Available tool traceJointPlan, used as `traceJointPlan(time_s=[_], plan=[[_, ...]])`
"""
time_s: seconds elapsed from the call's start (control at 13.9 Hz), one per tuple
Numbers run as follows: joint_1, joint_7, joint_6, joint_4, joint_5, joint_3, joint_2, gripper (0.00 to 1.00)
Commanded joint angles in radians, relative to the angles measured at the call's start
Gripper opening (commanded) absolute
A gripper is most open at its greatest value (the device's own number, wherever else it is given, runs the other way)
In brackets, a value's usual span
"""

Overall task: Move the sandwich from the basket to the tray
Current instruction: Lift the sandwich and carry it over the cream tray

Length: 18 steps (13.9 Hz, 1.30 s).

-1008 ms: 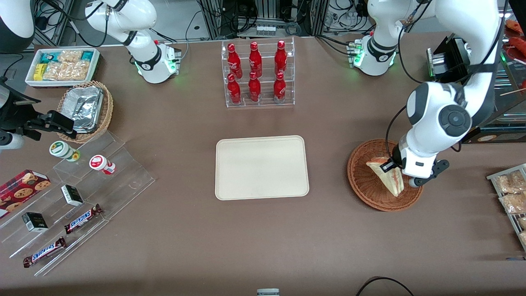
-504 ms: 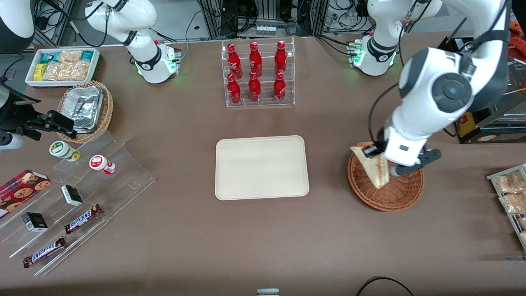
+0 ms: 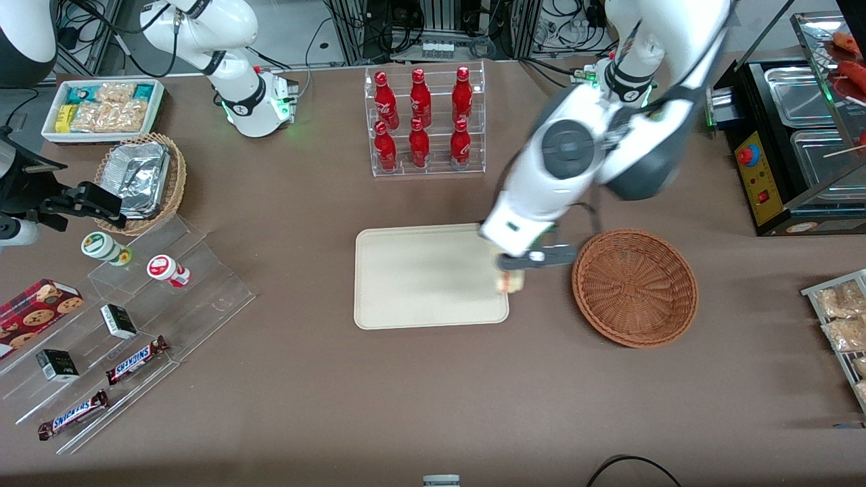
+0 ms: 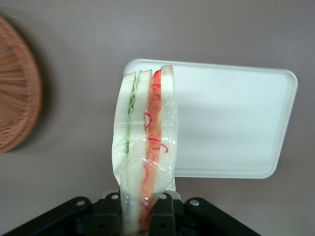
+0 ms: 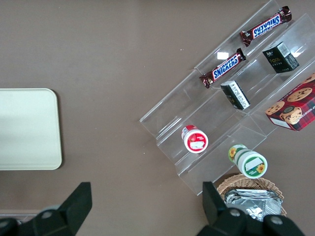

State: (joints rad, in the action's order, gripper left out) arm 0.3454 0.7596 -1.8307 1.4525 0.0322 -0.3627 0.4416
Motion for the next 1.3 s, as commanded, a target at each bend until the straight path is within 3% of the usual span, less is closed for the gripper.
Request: traceJointPlan(time_s=[0.0, 0.29, 0.43, 1.22], plan=[[0.108, 0.075, 0.010, -0.133, 0.084, 0.008, 0.135, 0.00], [0.197, 0.115, -0.091, -0.152, 0.121, 0.013, 0.233, 0.00], [0.225, 0.145, -0.130, -0.152, 0.185, 0.014, 0.279, 0.00], [0.268, 0.251, -0.255, -0.153, 0.273, 0.016, 0.408, 0.00]])
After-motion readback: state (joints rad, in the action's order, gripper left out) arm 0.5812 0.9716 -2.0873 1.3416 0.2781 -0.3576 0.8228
